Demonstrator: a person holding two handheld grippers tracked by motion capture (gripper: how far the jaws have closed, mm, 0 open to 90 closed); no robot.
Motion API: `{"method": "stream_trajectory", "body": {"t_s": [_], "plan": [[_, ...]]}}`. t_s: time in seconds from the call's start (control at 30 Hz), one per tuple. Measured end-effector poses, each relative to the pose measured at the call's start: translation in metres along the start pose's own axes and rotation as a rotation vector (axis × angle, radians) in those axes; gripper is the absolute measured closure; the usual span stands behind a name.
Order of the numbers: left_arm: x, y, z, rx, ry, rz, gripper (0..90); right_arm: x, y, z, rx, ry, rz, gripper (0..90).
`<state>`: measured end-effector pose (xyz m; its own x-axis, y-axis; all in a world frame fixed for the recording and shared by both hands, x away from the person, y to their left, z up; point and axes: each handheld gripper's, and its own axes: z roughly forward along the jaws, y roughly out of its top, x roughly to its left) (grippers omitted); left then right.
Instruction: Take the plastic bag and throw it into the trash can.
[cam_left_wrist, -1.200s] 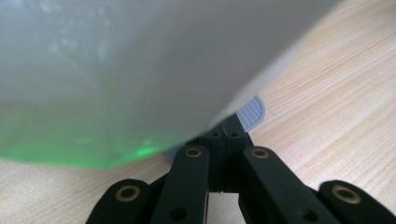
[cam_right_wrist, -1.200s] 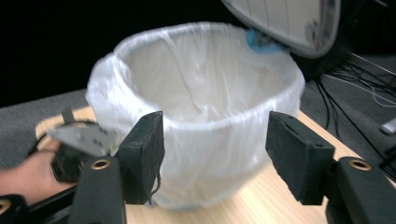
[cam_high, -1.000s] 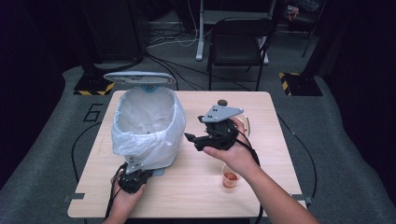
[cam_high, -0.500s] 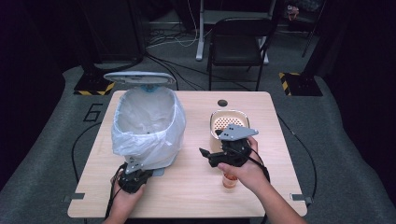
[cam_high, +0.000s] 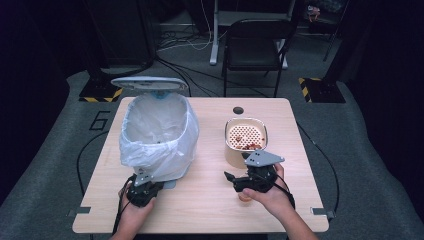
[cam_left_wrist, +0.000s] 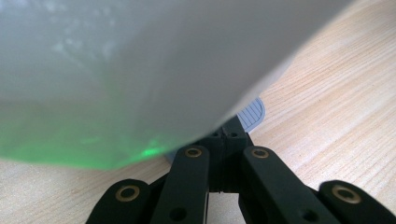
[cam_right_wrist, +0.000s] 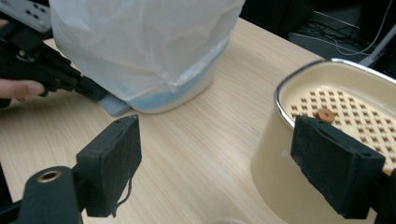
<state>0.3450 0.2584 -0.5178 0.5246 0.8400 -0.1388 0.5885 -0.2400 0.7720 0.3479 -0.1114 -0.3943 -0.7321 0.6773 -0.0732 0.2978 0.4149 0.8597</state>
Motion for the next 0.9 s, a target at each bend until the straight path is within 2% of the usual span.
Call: {"method": "stream_trajectory", "body": {"t_s": [0.3,0.5,0.7,0.9], "plan": [[0.000,0.000,0.000,0.000,0.000,-0.001,90.0,-0.002,-0.029,0.000,0.042,-0.050,-0.006,13.6],[0.000,0.000,0.000,0.000,0.000,-0.001,90.0,-0.002,-0.043,0.003,0.062,-0.061,0.006,13.8],[0.000,0.000,0.000,0.000,-0.001,-0.002,90.0,-0.006,-0.061,0.003,0.074,-0.076,0.080,13.9],[0.000,0.000,0.000,0.000,-0.001,-0.002,90.0,-0.006,-0.072,0.005,0.083,-0.069,0.088,14.2]]}}
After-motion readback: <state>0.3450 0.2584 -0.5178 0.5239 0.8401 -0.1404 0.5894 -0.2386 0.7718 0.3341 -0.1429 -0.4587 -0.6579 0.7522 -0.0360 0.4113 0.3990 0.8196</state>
